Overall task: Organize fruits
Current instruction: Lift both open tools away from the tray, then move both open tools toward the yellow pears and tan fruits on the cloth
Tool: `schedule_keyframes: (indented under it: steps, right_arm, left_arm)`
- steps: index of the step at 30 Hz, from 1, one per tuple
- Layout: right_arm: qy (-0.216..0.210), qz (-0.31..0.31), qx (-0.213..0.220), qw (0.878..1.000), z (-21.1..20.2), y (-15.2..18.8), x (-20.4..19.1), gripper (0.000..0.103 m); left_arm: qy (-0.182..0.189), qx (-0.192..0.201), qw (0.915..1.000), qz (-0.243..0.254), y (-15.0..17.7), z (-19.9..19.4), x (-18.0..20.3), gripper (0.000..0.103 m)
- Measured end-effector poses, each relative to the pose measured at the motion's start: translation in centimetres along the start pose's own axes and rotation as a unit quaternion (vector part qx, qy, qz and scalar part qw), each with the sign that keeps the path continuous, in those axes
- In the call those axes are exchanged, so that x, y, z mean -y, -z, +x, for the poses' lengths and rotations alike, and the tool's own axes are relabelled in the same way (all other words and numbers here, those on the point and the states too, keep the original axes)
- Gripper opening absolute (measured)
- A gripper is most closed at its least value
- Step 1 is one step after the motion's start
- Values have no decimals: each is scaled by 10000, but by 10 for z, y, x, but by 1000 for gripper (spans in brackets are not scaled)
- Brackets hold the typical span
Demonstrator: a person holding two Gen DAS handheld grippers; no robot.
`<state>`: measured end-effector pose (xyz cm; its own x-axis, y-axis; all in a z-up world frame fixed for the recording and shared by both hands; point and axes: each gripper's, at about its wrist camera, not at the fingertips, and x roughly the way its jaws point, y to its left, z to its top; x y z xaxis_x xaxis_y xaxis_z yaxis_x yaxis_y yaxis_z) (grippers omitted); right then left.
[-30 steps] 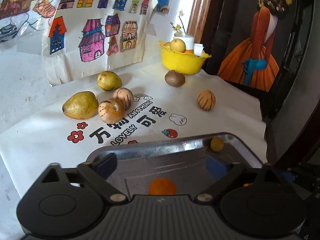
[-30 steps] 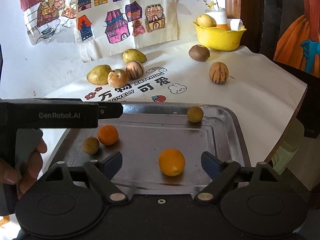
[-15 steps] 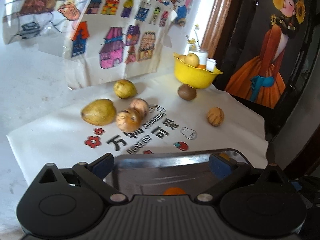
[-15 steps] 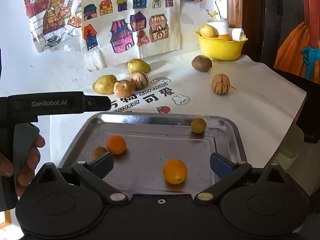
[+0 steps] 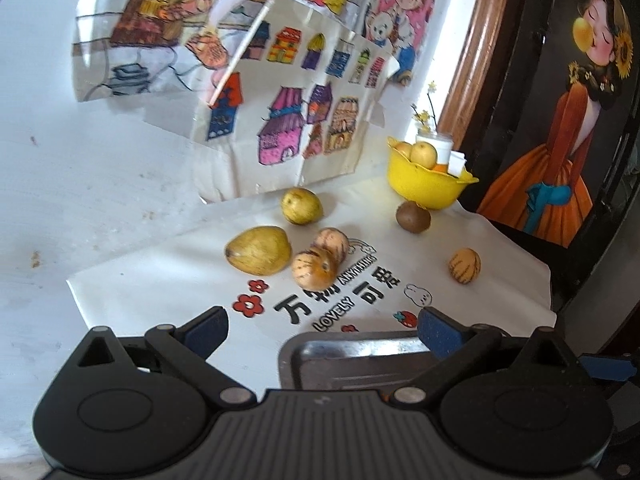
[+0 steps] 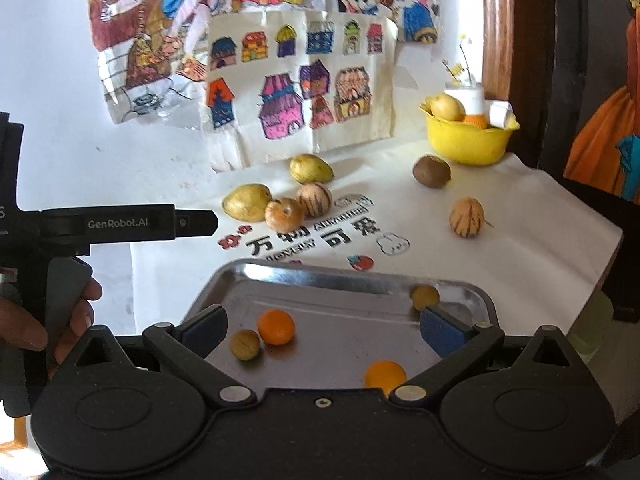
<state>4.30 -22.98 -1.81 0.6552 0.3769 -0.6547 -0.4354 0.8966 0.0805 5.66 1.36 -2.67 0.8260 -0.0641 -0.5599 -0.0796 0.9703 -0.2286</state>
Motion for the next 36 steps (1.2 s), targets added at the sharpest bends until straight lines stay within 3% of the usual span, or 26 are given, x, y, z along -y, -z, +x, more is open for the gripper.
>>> schedule_keyframes:
  steps: [16, 36]
  right_arm:
    - [-194, -345, 131, 9991, 6, -26, -25, 102]
    - [-352, -544, -15, 9979, 70, -72, -20, 102]
  left_arm:
    - [-378, 140, 9990, -177, -17, -5, -29, 102]
    - [-504, -99, 9986, -83, -46, 62, -38, 102]
